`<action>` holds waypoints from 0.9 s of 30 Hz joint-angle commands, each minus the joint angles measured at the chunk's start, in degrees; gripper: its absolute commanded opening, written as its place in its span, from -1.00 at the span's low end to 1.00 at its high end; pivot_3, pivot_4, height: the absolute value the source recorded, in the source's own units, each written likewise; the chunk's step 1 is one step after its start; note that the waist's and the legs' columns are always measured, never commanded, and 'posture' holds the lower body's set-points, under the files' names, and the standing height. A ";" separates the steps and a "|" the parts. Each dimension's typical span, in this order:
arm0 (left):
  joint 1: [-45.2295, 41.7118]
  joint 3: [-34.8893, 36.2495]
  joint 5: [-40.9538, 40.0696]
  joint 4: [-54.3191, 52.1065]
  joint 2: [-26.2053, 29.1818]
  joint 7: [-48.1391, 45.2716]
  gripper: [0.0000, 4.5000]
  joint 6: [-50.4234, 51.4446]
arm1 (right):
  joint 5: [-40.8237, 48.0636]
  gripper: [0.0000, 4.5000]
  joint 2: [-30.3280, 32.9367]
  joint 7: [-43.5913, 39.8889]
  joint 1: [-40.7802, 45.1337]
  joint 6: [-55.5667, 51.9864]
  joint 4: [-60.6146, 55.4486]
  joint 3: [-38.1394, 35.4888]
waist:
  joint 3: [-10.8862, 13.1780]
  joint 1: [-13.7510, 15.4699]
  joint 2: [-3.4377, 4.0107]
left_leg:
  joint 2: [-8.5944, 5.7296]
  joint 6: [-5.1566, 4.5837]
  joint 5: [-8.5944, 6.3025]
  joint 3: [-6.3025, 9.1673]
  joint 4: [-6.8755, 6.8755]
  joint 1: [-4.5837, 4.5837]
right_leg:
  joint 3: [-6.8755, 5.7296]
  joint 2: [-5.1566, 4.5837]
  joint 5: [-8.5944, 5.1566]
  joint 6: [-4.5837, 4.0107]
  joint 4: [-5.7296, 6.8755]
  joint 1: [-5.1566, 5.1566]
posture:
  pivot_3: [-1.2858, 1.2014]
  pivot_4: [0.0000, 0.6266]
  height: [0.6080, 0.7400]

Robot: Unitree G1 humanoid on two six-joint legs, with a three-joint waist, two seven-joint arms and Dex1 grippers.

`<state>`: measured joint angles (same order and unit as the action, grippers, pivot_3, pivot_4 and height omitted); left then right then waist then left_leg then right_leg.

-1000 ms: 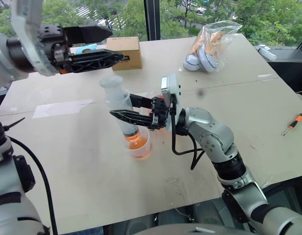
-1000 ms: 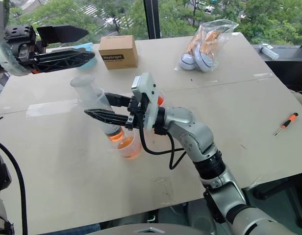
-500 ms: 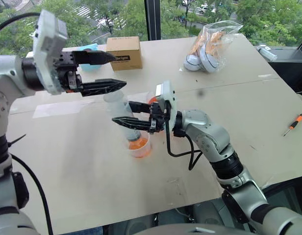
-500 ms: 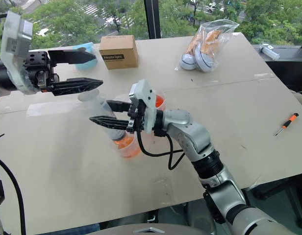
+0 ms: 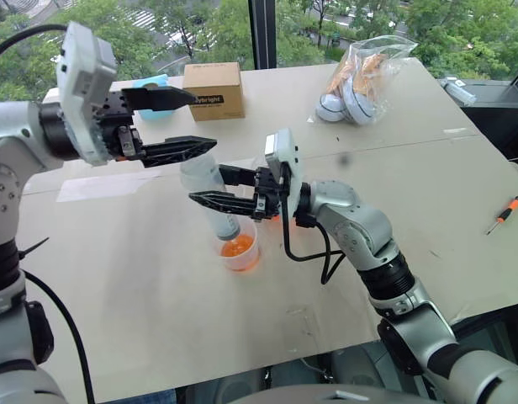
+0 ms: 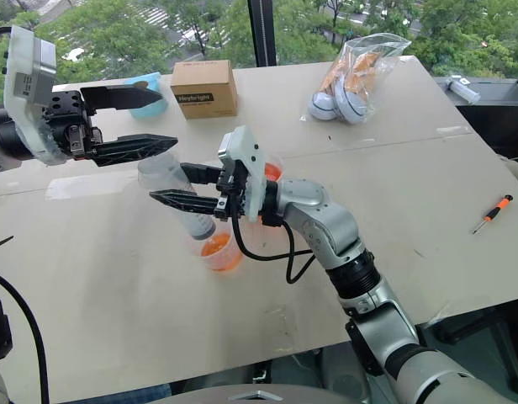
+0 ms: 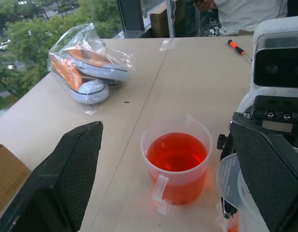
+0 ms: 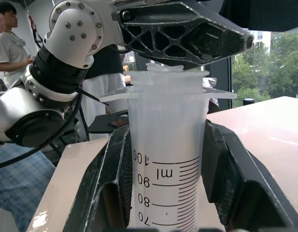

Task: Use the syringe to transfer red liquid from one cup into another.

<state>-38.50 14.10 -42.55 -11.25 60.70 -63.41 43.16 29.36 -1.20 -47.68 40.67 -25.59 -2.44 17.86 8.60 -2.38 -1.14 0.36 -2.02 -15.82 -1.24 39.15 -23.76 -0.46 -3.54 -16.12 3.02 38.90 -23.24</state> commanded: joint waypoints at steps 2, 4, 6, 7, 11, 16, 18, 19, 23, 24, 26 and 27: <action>-3.63 -0.19 -3.91 -0.57 -2.56 0.66 0.95 2.78 | 2.05 -0.34 -1.65 1.36 1.97 2.85 -4.41 -4.37 | -0.01 0.19 -0.01 | 0.00 0.00 0.00 0.01 0.01 -0.01 | -0.01 0.00 0.00 0.00 0.00 0.01 | 0.03 -0.52 1.00; -4.96 0.66 -4.93 0.21 -2.88 0.91 0.95 4.09 | 2.02 -0.34 -1.78 1.31 1.61 2.66 -4.71 -4.24 | -0.01 0.07 -0.02 | 0.00 0.00 0.00 0.01 0.01 -0.01 | -0.01 0.00 0.00 0.00 0.00 0.01 | 0.03 -0.52 1.00; -5.68 1.69 -5.41 0.66 -2.97 1.54 0.95 4.53 | 1.99 -0.34 -1.75 1.17 1.16 2.41 -5.39 -3.95 | 0.00 -0.09 -0.01 | -0.01 0.00 0.00 0.01 0.01 -0.01 | -0.01 0.00 0.00 0.00 0.00 0.00 | 0.03 -0.52 1.00; -5.89 1.95 -5.42 0.81 -3.07 1.80 0.95 4.54 | 1.94 -0.34 -1.76 1.09 1.06 2.38 -5.50 -3.90 | 0.00 -0.18 -0.01 | -0.01 0.00 0.00 0.00 0.00 0.00 | 0.00 0.00 0.00 0.00 0.00 0.00 | 0.03 -0.52 1.00; -11.66 7.70 -10.50 4.58 -5.22 7.26 0.95 6.90 | 2.50 -0.34 -1.64 1.31 0.90 1.44 -6.44 -4.28 | 0.00 0.00 -0.03 | 0.01 0.00 0.00 0.03 0.00 -0.01 | -0.02 0.01 0.00 0.00 0.01 -0.01 | 0.03 -0.52 1.00; -17.15 12.49 -13.88 9.87 -7.00 13.37 0.95 7.69 | 5.76 -0.34 -1.33 2.15 1.26 -1.68 -7.82 -6.25 | 0.00 -0.09 -0.08 | -0.01 0.00 0.00 0.01 0.03 0.00 | 0.00 -0.03 0.00 0.01 0.00 0.00 | 0.03 -0.52 1.00; -19.37 14.62 -15.34 12.03 -7.67 15.99 0.95 7.68 | 7.69 -0.34 -0.94 2.63 1.57 -3.52 -8.56 -7.80 | 0.00 -0.04 -0.08 | -0.01 0.01 0.00 0.03 0.02 0.01 | -0.02 -0.02 0.00 0.00 0.03 0.00 | 0.03 -0.52 1.00; -20.39 15.66 -16.08 13.07 -7.85 17.33 0.95 7.68 | 8.97 -0.34 -0.62 3.06 1.95 -4.66 -8.87 -8.93 | 0.00 -0.02 -0.08 | 0.00 0.01 0.01 0.06 0.03 0.00 | -0.05 -0.02 0.00 0.00 0.03 0.00 | 0.03 -0.52 1.00; -20.81 17.87 -16.44 14.96 -6.84 20.73 0.95 7.75 | 15.98 -0.34 1.31 7.89 5.55 -9.27 -9.15 -16.94 | 0.00 -0.10 -0.08 | -0.01 0.01 0.00 0.03 0.04 -0.01 | -0.03 -0.04 0.01 0.01 0.01 0.01 | 0.03 -0.52 1.00; -19.03 17.87 -15.51 14.31 -5.85 20.31 0.95 7.63 | 19.06 -0.34 2.53 9.91 7.16 -11.23 -9.00 -20.02 | 0.00 -0.11 -0.07 | -0.02 0.01 0.00 0.03 0.03 0.00 | -0.03 -0.07 0.01 0.01 0.02 0.01 | 0.03 -0.52 1.00; -14.54 18.77 -14.62 12.80 -3.68 20.31 0.95 8.97 | 26.09 -0.34 6.97 13.71 10.73 -16.83 -8.59 -26.33 | 0.03 -0.15 -0.03 | -0.02 0.01 0.01 0.03 0.01 0.01 | -0.04 -0.08 0.00 0.00 0.02 0.00 | 0.03 -0.52 1.00; -11.52 19.18 -13.87 11.71 -2.29 20.15 0.95 9.56 | 28.47 -0.34 10.41 15.81 12.56 -20.34 -8.11 -28.73 | 0.03 -0.12 -0.03 | -0.01 0.01 0.01 0.02 0.00 0.01 | -0.04 -0.10 0.01 0.00 0.01 0.00 | 0.03 -0.52 1.00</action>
<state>-52.10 31.16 -57.42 2.62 56.14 -43.31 51.84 52.06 6.04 -35.14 50.42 -41.55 -8.73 -5.10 8.63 -2.50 -1.16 0.35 -2.01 -15.81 -1.21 39.14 -23.75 -0.53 -3.67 -16.11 3.02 38.91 -23.24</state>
